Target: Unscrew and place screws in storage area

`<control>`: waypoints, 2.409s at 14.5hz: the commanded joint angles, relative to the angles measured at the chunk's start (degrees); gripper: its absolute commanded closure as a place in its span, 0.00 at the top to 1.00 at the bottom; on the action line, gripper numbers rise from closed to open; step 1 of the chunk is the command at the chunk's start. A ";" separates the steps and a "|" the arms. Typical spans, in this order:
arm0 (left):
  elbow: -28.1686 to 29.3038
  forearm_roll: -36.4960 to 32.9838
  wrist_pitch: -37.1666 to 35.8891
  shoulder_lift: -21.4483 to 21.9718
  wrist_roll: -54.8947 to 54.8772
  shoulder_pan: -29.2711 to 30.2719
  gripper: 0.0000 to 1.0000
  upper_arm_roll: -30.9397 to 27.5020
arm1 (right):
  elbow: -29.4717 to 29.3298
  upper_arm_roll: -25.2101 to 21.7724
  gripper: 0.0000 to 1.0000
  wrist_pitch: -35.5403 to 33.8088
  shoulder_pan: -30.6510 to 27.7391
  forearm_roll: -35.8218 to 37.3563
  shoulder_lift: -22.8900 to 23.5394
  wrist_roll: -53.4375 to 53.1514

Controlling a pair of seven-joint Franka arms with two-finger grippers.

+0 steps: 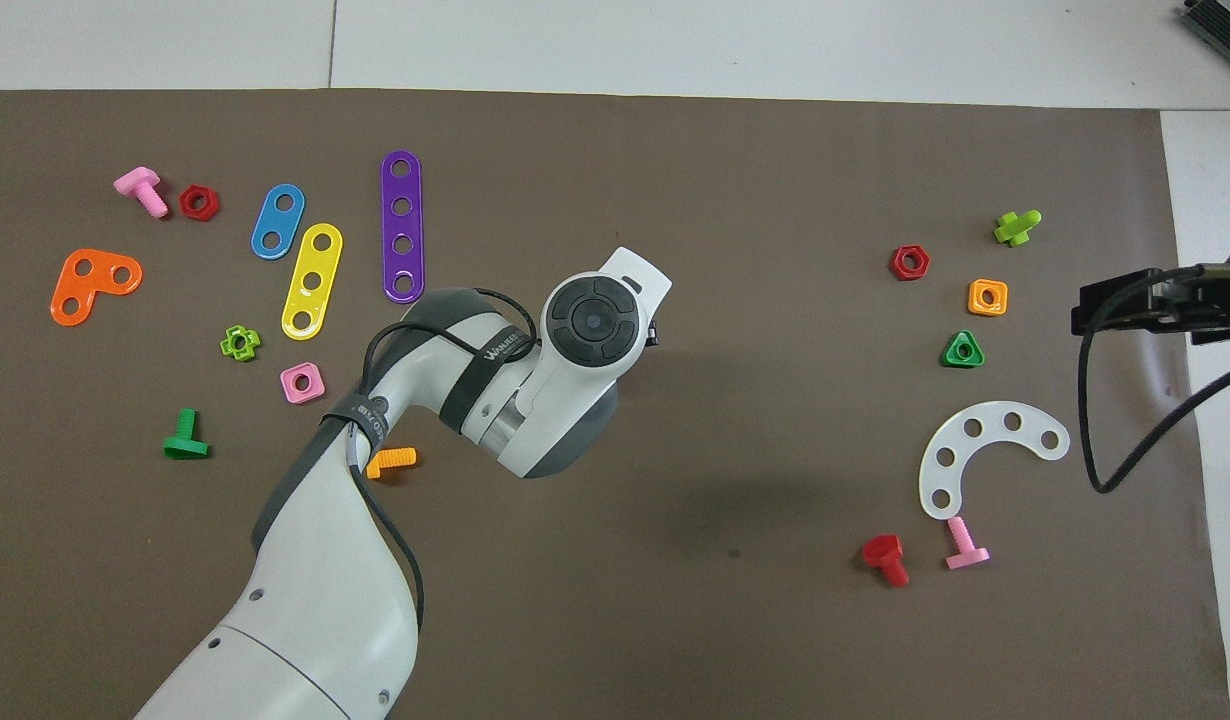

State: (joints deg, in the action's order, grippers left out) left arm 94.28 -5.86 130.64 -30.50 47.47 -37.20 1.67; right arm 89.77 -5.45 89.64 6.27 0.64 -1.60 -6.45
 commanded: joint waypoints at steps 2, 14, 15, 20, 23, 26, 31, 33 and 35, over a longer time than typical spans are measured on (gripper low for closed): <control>-1.38 -0.82 -2.84 0.00 0.43 -0.07 0.35 -0.18 | 0.76 0.09 1.00 -0.26 -0.47 -1.17 -0.86 1.35; -8.23 1.81 -13.56 -0.18 0.17 0.02 0.32 -0.09 | 0.76 0.09 1.00 -0.26 -0.38 -1.17 -0.86 1.35; -8.84 2.17 -14.62 -0.18 0.17 0.02 0.32 -0.09 | 0.76 0.09 1.00 -0.26 -0.38 -1.17 -0.86 1.35; -11.22 3.40 -18.41 0.79 -2.71 2.29 0.30 -0.01 | 0.76 0.09 1.00 -0.26 -0.38 -1.17 -0.86 1.35; -10.70 4.28 -18.40 1.58 -8.95 4.58 0.30 -0.18 | 0.76 0.09 1.00 -0.26 -0.38 -1.17 -0.86 1.35; -9.03 4.37 -18.32 2.54 -17.38 9.06 0.30 -0.27 | 0.76 0.09 1.00 -0.26 -0.38 -1.17 -0.86 1.35; 0.61 4.46 -12.28 5.44 -33.64 17.41 0.30 -0.18 | 0.76 0.09 1.00 -0.26 -0.38 -1.17 -0.86 1.35; 7.73 4.46 -5.34 7.28 -38.83 19.61 0.30 -0.27 | 0.67 0.09 1.00 0.35 -0.47 -1.17 -0.77 1.52; 11.00 4.46 -4.43 8.34 -44.10 21.89 0.30 -0.18 | 1.46 0.26 1.00 1.14 -0.03 -1.17 -1.12 1.18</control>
State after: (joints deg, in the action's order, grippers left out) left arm 97.99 -2.24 123.21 -26.51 8.22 -16.98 1.07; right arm 89.77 -5.44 89.73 6.30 0.64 -1.60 -6.45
